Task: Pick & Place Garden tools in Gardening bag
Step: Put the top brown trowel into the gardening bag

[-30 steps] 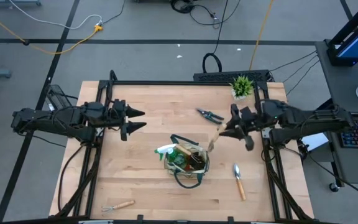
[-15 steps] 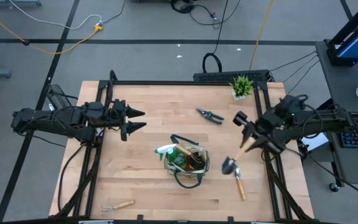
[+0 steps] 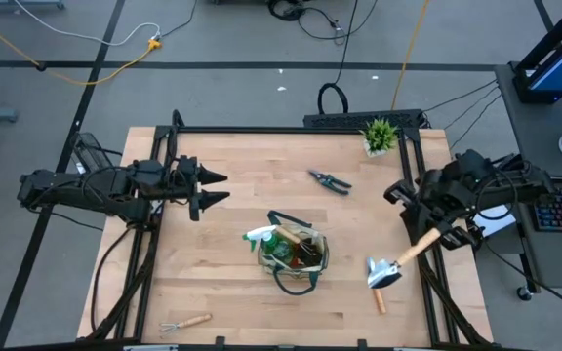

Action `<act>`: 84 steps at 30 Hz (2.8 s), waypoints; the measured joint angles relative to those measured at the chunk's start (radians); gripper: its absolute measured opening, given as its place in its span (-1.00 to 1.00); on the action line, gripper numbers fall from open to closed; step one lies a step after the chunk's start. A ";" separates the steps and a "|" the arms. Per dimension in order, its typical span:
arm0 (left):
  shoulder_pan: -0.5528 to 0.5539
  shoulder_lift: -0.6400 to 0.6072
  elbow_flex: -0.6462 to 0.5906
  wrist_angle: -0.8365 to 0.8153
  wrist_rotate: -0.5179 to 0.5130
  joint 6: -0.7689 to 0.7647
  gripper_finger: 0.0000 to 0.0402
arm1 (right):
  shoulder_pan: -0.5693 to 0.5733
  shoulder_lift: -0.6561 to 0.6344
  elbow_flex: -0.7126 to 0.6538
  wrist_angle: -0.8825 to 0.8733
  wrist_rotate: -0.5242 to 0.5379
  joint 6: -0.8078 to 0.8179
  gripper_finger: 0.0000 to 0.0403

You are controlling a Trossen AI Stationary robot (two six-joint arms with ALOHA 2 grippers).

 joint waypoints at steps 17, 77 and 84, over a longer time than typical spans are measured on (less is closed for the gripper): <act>0.000 0.000 0.000 0.000 -0.002 -0.008 0.40 | 0.022 0.083 0.000 -0.151 0.838 0.122 -0.71; 0.000 0.000 0.000 -0.106 -0.003 0.000 0.40 | 0.239 0.590 0.346 -1.015 1.219 0.350 -0.71; 0.000 0.000 0.000 -0.106 -0.003 0.000 0.40 | 0.238 0.589 0.346 -1.083 1.172 0.346 -0.71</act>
